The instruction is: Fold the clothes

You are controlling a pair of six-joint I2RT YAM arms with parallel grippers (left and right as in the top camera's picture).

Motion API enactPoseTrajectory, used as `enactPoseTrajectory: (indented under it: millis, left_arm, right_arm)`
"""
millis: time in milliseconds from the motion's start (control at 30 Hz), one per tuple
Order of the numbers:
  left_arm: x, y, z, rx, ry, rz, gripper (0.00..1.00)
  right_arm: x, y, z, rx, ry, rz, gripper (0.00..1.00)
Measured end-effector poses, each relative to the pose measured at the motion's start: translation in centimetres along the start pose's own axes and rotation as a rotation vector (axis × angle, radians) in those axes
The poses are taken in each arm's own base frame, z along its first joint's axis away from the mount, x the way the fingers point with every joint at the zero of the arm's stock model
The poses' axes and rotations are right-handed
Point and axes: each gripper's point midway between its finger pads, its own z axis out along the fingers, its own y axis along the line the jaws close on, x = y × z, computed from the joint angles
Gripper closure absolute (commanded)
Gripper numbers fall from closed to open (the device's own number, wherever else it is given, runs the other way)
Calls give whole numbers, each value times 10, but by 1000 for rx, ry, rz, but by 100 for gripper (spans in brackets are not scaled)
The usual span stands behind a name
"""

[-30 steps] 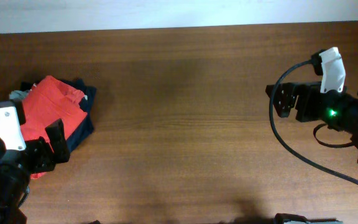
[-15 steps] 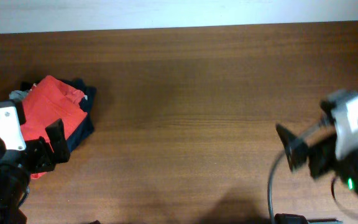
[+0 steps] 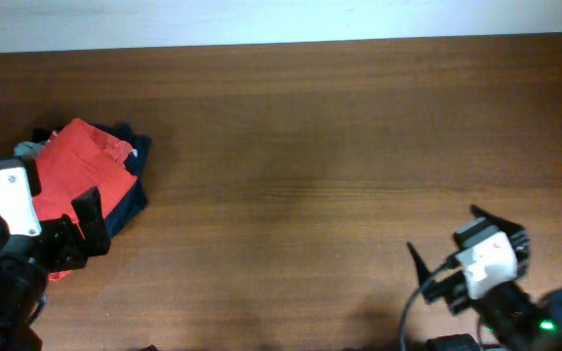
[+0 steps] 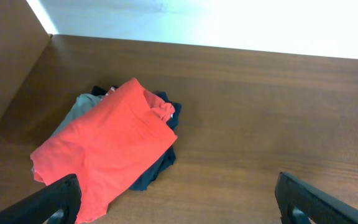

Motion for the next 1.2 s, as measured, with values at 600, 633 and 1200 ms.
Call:
enactPoseTrajectory:
  millis: [600,633,1200]
  left_arm:
    - [0,0,0,0,1,0,1]
    - [0,0,0,0,0,0,1]
    - [16,-2,-1,9,65,-16,1]
  right_arm:
    - [124,34,63,-1,-13,51,1]
    - [128,35,67,-2,-9,52,2]
    - [157,41,91,-9,-3,58,2]
